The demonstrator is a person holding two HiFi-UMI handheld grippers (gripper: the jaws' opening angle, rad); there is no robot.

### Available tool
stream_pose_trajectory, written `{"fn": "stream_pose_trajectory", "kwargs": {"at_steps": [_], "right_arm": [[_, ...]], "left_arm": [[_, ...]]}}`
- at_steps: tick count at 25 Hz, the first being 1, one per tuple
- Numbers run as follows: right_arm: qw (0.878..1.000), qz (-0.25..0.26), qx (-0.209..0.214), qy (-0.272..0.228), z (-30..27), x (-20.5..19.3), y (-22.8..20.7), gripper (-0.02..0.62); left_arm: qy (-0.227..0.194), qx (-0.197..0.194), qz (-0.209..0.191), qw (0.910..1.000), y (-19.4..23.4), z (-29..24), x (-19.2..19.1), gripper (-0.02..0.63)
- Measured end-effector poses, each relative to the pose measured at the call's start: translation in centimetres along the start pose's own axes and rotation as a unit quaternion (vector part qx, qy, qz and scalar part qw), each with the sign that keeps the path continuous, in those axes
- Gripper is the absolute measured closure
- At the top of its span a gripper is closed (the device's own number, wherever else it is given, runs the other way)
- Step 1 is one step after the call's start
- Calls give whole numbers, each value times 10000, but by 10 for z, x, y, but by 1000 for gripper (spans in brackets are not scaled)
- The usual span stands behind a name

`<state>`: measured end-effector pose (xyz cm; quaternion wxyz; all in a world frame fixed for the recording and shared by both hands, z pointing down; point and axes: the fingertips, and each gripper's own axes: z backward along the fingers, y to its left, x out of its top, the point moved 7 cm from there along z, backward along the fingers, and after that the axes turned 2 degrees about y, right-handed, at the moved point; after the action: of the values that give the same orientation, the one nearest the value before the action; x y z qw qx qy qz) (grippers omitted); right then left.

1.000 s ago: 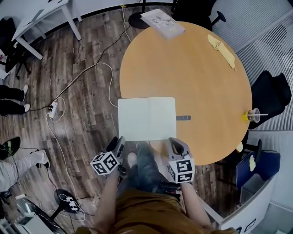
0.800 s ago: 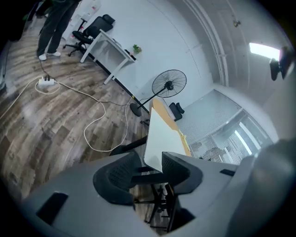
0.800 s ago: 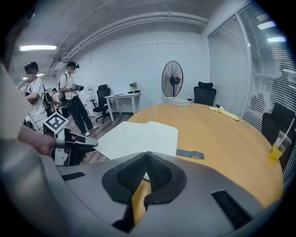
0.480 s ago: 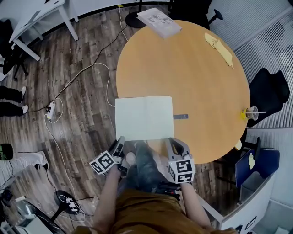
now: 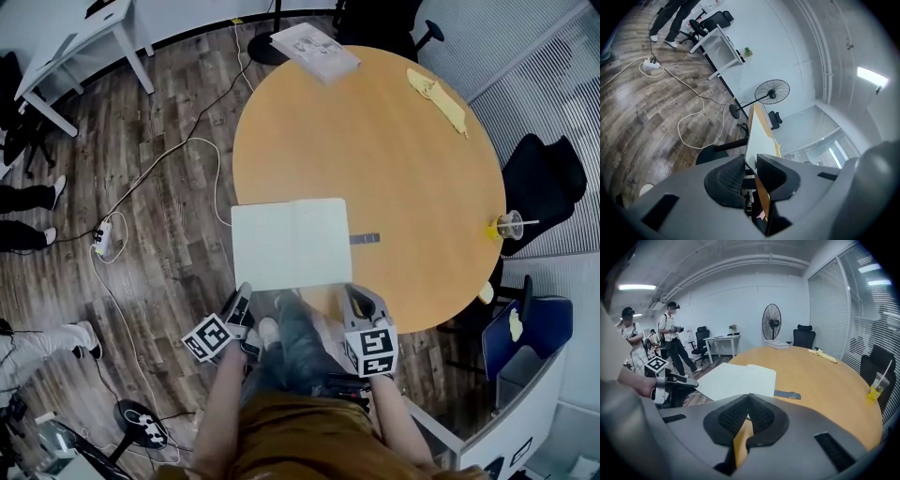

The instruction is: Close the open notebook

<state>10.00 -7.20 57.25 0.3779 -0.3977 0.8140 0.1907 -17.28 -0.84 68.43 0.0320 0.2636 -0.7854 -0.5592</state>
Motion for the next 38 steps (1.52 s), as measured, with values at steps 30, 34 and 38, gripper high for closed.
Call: {"fn": "stream_pose_trajectory", "kwargs": {"at_steps": [30,34,38], "right_arm": [[9985,37,-257,-490,37,19,23,583],[9978,45,-296,-593,42,24,27,583],[9969,27,-383,-693,49,27,27,583]], "left_arm": [[169,-394,-778,9960,-44,14,14,564],[238,-481,-896,9945,-51,15,18,571],[280,-476,-1045,9930,-58,14,21,572]]}}
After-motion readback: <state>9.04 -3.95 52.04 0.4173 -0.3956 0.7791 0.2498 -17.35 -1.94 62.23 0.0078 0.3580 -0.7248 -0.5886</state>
